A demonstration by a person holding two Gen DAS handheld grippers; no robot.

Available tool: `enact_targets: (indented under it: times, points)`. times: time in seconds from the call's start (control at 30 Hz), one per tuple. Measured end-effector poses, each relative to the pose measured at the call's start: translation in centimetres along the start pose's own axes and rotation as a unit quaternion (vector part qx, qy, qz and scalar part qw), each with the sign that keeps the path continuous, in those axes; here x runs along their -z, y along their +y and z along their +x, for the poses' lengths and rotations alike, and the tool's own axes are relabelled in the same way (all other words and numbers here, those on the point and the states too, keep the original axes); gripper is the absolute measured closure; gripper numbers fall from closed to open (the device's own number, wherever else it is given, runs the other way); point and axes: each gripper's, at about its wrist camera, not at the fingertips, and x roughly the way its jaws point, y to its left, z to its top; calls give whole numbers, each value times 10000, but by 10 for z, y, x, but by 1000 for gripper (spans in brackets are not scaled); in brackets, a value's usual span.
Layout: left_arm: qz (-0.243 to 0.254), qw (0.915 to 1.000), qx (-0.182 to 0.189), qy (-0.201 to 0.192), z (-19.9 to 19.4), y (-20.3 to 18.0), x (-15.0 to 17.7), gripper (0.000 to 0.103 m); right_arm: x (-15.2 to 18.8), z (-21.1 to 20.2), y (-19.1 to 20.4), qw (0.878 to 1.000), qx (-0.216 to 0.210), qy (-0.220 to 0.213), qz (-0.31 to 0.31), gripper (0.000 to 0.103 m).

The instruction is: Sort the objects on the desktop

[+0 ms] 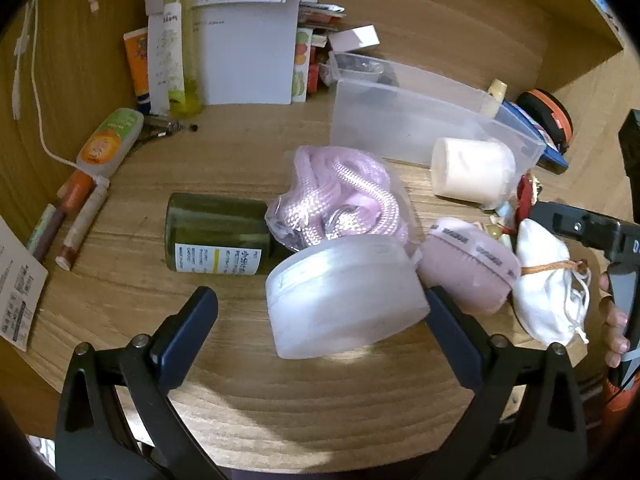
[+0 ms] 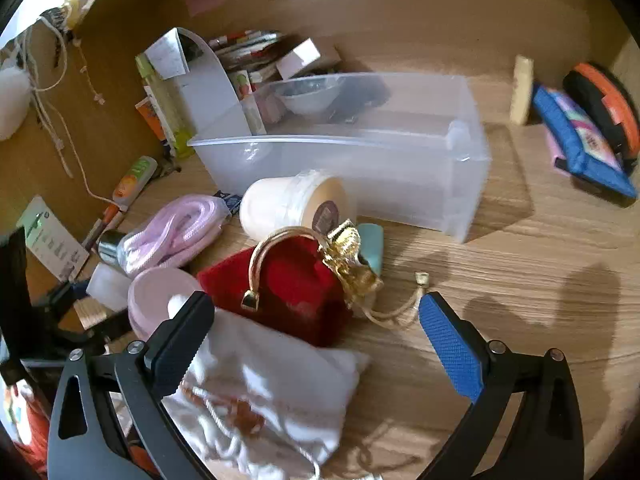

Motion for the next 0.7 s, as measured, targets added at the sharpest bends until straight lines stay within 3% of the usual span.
enact_targets:
  times: [0.1, 0.23, 0.3, 0.43, 0.47, 0.7]
  points:
    - [-24, 10000, -57, -6, 3, 0, -1, 0, -6, 14, -4, 9995, -160, 211, 185, 2]
    - [0, 10000, -8, 20, 6, -4, -1, 27, -11, 28, -6, 9984, -278, 418, 256, 4]
    - [28, 10000, -49, 20, 8, -7, -1, 32, -12, 31, -5, 9980, -364, 446, 274, 22]
    - [48, 9999, -91, -5, 10, -8, -1, 37, -14, 30, -6, 9988, -247, 376, 191, 44]
    - [29, 10000, -84, -12, 10, -7, -1, 37, -14, 31, -8, 9990, -171, 377, 179, 56]
    - [59, 9998, -119, -138, 0, -7, -1, 37, -12, 24, -16, 9985, -391, 327, 223, 70]
